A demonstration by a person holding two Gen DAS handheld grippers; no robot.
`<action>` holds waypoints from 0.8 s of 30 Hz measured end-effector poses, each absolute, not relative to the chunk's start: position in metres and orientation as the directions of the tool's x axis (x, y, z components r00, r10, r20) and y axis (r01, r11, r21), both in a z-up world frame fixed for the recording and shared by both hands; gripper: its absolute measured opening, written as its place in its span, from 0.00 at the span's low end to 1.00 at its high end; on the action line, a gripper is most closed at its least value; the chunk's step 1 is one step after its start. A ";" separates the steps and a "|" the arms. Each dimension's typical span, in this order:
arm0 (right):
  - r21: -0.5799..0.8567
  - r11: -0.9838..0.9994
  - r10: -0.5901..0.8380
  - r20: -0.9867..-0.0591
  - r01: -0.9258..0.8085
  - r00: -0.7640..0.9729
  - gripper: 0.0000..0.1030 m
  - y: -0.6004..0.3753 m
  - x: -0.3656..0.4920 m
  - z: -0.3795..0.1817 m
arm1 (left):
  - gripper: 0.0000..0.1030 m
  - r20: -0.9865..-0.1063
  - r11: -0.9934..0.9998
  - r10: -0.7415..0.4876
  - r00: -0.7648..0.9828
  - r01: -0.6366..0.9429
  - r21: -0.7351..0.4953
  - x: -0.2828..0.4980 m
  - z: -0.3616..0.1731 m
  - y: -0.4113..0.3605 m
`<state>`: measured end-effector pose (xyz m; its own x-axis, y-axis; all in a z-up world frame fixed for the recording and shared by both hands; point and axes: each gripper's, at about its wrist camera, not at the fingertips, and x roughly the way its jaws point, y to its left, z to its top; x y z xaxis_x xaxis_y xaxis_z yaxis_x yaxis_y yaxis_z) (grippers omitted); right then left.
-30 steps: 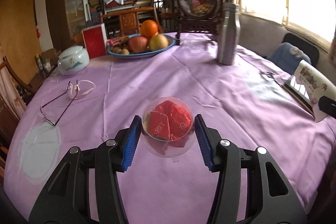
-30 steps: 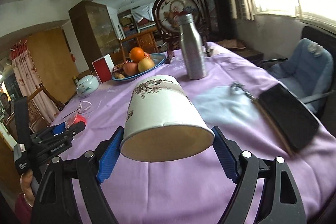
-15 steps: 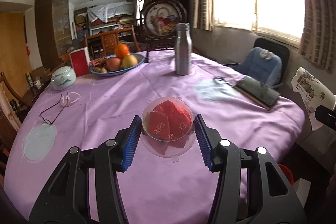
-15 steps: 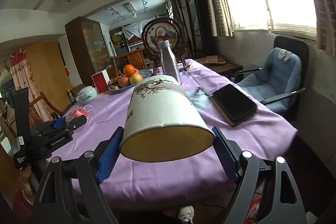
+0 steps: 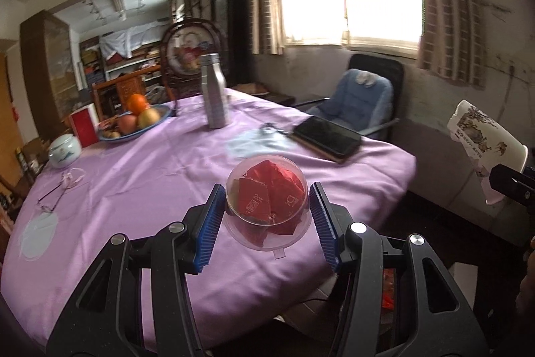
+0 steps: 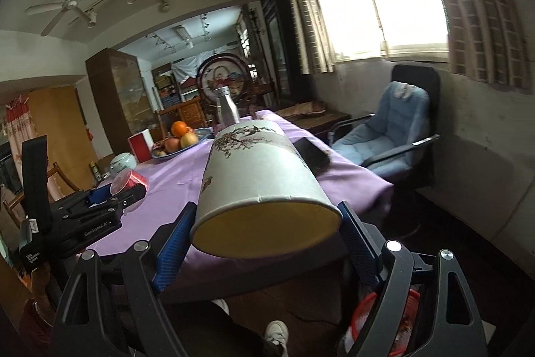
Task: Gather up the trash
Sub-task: 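Lift the jelly cup and paper cup and carry them to the wastebasket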
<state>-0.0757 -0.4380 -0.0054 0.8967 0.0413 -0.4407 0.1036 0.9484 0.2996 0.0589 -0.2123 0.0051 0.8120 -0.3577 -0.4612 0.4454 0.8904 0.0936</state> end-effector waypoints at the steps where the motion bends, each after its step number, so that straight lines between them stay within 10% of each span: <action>1: 0.300 0.947 0.033 -0.443 0.114 0.896 0.80 -0.442 -0.080 -0.007 | 0.50 -0.464 0.886 -0.365 0.807 0.454 0.093 0.057 0.004 -0.217; 24: 0.363 0.844 -0.066 -0.660 0.395 0.749 0.80 -0.554 -0.098 -0.142 | 0.50 -0.658 0.730 -0.442 0.610 0.671 0.132 0.056 -0.095 -0.372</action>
<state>-0.0975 -0.5538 -0.1425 0.7486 -0.0661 -0.6597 0.3947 0.8439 0.3634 0.0562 -0.3722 -0.0955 0.6102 -0.4418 -0.6577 0.6708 0.7298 0.1321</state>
